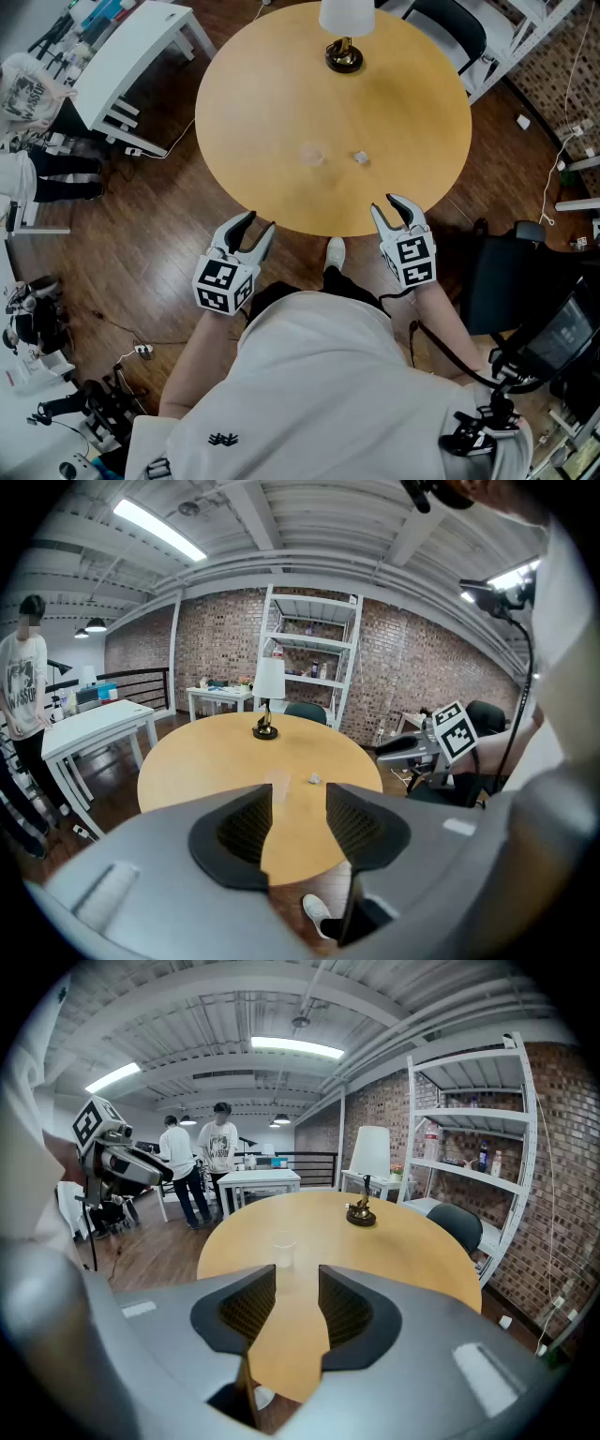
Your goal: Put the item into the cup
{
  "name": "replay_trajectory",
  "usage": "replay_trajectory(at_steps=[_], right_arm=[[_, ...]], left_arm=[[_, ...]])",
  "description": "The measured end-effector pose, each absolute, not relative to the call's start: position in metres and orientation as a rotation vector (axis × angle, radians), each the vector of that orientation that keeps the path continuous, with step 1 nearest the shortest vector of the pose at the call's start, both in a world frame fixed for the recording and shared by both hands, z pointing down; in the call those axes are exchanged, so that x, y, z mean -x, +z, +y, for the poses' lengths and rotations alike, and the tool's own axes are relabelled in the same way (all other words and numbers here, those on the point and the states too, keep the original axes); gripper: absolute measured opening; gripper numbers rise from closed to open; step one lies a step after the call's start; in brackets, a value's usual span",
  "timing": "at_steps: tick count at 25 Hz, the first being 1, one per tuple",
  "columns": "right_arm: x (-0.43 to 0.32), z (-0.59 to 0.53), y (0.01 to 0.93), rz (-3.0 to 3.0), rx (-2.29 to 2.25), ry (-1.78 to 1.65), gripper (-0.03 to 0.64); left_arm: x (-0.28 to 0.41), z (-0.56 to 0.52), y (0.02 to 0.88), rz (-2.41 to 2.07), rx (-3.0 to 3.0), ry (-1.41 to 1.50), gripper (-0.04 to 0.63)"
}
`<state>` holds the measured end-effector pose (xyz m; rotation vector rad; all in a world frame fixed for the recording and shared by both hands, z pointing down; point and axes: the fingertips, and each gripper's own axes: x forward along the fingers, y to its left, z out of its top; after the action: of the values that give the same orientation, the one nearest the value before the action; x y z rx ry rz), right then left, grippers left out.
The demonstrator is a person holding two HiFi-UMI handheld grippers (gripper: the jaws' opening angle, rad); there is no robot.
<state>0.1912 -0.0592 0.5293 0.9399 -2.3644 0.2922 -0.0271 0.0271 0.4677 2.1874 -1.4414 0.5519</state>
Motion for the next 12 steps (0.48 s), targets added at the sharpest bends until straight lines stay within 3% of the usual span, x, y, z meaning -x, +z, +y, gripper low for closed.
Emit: replay_trajectory(at_steps=[12], right_arm=[[-0.181,-0.152,0.585,-2.256,-0.956,0.290,0.156]], left_arm=[[0.023,-0.054,0.490,-1.343,-2.224,0.575,0.162]])
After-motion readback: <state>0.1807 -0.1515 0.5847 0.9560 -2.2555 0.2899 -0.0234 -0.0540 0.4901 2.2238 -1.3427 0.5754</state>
